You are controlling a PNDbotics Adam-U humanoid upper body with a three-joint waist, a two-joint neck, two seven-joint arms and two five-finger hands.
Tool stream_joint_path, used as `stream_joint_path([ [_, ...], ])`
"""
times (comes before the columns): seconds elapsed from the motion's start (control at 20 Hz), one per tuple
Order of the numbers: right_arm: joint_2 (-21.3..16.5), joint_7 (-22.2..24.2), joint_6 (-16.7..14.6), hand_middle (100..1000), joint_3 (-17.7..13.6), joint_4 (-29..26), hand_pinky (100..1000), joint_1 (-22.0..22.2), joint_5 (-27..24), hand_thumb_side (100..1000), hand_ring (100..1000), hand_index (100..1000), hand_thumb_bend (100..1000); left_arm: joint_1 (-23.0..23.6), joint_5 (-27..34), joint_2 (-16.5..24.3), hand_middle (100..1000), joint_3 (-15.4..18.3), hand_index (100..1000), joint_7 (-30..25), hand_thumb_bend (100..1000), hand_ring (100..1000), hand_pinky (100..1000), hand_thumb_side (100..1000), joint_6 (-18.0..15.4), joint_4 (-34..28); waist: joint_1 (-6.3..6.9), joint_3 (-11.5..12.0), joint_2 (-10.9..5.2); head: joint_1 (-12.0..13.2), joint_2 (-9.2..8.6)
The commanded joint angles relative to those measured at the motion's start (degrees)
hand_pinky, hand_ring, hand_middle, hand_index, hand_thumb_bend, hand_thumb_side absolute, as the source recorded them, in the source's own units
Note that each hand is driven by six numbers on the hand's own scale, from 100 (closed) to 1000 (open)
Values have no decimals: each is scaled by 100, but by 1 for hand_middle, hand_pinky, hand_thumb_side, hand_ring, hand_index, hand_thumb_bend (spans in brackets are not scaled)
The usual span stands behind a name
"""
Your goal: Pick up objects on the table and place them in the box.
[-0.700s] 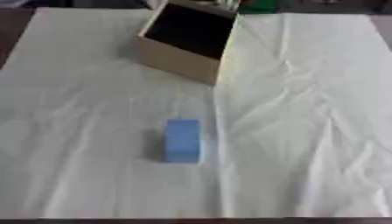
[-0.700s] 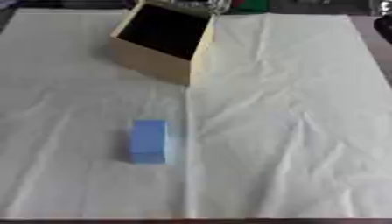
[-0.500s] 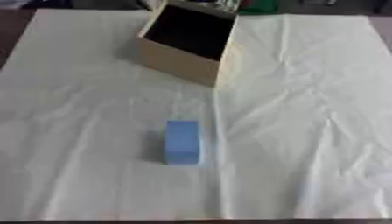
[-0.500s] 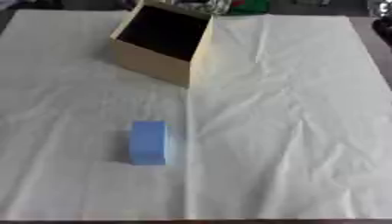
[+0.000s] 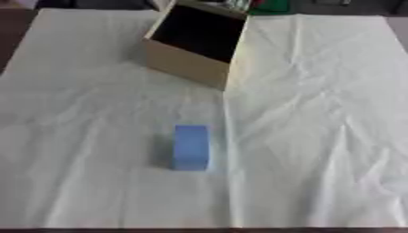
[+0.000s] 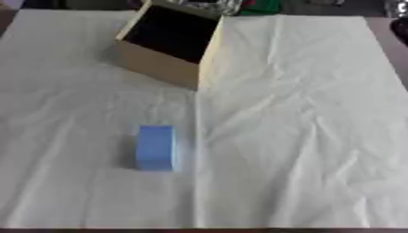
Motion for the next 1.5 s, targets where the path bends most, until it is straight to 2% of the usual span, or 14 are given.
stream_joint_path([
  [0.05,-118,-8,11,747,-43,-98,784,-29,-9,270,763,889,100,-144,-326,336,497,-83,778,-66,248,559,690,141,179,-105,93,-4,-142,-2,83],
  [0.2,-121,4,29,747,-22,-98,784,2,-10,270,763,889,100,-455,-1270,917,511,-468,800,-646,327,570,691,100,862,-105,114,24,-212,-61,151],
  [0.35,-105,42,42,747,20,-98,784,11,-26,269,763,889,100,-844,-2111,1551,531,-1092,817,-1822,361,591,698,100,1480,-105,151,33,-293,-101,208],
  [0.55,-116,70,63,747,49,-98,784,45,-26,270,763,889,100,-1329,-1939,2254,576,-1865,820,-3389,376,633,716,118,2109,-105,196,26,-377,-144,249],
  [0.7,-112,90,76,746,68,-98,784,64,-32,271,763,889,100,-1803,-1894,2550,604,-2321,820,-4400,409,661,730,202,2454,-105,213,17,-417,-180,242],
  [0.9,-108,105,86,746,81,-98,784,82,-39,272,763,889,100,-2305,-2011,2714,628,-2837,814,-5582,496,682,734,290,2671,-105,225,17,-454,-194,270],
  [1.15,-116,109,100,745,83,-98,784,118,-38,274,763,889,100,-2613,-2288,2729,659,-3292,832,-6468,559,703,742,398,2709,-105,237,50,-481,-228,315],
  [1.4,-118,114,116,745,87,-98,784,151,-40,276,763,889,100,-2833,-2242,2712,709,-3591,870,-7096,594,735,761,406,2781,-105,249,91,-504,-260,346],
  [1.5,-120,113,121,745,87,-98,784,164,-41,277,763,889,100,-2895,-2117,2692,710,-3674,873,-7325,591,736,766,375,2857,-105,252,107,-509,-274,357],
])
